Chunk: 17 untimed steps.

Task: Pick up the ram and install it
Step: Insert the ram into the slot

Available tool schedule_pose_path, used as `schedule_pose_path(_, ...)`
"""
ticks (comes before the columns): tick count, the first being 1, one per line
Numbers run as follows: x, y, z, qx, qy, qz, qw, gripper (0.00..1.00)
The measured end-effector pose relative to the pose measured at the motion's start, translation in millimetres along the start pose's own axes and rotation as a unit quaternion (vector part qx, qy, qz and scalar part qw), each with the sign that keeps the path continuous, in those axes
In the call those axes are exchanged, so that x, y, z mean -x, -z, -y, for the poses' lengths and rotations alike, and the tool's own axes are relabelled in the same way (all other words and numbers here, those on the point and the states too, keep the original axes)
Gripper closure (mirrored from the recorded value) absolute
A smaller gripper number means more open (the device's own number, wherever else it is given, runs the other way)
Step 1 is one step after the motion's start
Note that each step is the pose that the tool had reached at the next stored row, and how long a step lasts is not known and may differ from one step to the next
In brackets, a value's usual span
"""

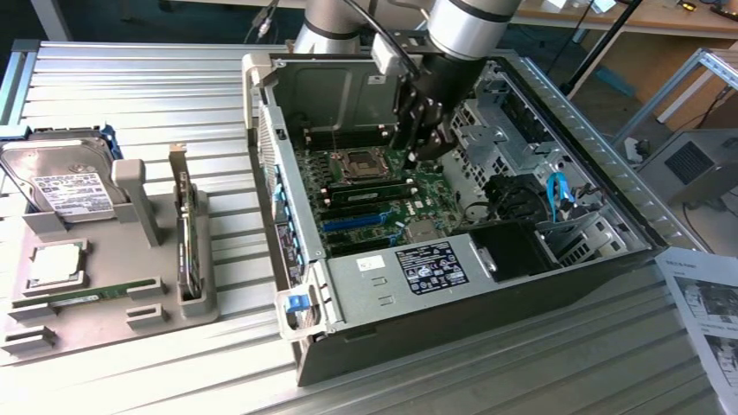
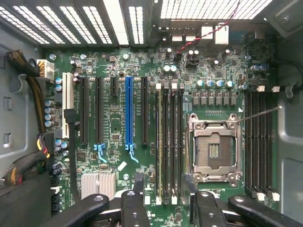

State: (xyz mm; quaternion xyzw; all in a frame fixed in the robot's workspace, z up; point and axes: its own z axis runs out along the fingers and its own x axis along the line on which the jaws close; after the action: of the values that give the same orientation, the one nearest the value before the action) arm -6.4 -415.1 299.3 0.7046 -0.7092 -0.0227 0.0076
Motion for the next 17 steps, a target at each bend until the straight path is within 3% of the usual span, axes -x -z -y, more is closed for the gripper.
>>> schedule_pose_path(14, 0.5, 24.6, -1.1, 0.0000, 0.000, 0.0000, 1.0000, 0.56)
schedule_pose_path(17, 0.5, 25.3, -1.1, 0.0000, 0.000, 0.0001, 1.0000, 0.56)
